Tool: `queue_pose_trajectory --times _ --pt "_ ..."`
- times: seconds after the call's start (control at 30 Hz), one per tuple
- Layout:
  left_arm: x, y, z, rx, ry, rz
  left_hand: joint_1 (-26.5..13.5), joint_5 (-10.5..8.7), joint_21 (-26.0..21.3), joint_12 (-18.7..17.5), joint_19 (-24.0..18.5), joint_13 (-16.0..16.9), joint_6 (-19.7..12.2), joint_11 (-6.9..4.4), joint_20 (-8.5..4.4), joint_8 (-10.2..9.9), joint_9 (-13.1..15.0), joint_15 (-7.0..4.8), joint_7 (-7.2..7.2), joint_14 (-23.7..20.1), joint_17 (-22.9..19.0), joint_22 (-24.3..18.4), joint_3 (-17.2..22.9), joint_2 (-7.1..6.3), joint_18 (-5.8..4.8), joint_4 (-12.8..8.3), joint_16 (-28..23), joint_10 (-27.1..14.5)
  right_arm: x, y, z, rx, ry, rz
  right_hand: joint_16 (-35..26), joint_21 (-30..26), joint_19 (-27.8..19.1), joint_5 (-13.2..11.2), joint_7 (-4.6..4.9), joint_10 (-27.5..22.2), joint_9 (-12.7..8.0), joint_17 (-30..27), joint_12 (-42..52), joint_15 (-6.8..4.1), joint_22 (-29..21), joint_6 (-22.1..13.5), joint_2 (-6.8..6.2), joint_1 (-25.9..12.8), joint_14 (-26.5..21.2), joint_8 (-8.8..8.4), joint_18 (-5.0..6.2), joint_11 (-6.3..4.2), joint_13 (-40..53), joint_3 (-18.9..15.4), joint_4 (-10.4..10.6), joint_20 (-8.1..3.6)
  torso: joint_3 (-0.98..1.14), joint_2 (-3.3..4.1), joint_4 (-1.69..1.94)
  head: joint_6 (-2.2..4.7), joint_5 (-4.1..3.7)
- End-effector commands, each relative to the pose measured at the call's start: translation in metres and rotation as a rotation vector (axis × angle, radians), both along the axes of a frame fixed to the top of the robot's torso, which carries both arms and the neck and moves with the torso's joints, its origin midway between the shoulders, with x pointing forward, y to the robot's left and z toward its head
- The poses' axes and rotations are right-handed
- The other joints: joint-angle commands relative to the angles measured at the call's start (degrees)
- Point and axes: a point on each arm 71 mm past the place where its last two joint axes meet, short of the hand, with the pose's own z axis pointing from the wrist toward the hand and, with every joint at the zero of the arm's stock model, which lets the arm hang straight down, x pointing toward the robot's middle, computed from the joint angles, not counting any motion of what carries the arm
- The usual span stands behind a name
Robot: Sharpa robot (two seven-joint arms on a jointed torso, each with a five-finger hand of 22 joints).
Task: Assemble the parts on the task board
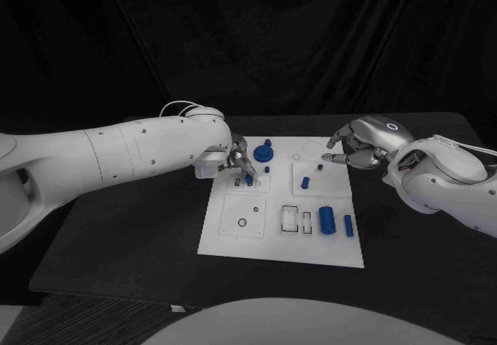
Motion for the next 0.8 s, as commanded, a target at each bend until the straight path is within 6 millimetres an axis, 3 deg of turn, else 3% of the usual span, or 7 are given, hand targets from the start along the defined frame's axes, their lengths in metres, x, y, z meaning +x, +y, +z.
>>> queue_pose_trajectory --times 0.03,0.8 --pt "-0.0007 -0.0010 -0.0008 -0.012 0.006 -0.012 -0.27 1.47 -0.86 1.24 -0.08 15.57 0.56 -0.59 0.01 -0.21 0.42 -0.43 -0.20 6.53 15.93 5.81 5.64 0.12 0.67 -1.16 1.02 6.17 0.0002 -0.0012 -0.0011 -0.006 0.003 -0.017 0.68 -0.18 1.41 0.54 0.44 5.37 0.20 15.07 0.95 0.31 12.78 -0.26 0.39 0.45 5.87 -0.15 0.05 0.41 15.12 1.90 -0.11 0.19 0.01 0.01 0.02 0.01 -0.02" --pt "-0.0029 0.0049 -0.0012 -0.006 0.013 -0.005 -0.30 1.44 -0.95 1.24 -0.09 15.57 0.52 -0.59 0.00 -0.23 0.46 -0.43 -0.19 6.53 15.93 5.77 5.74 0.06 0.68 -1.21 1.02 6.17 0.0002 -0.0002 -0.0024 -0.008 0.007 -0.015 0.69 -0.22 1.39 0.56 0.45 5.37 0.18 15.09 0.95 0.30 12.77 -0.28 0.41 0.53 5.88 -0.18 0.06 0.41 15.12 1.90 -0.13 0.19 -0.01 0.03 0.06 0.01 0.05"
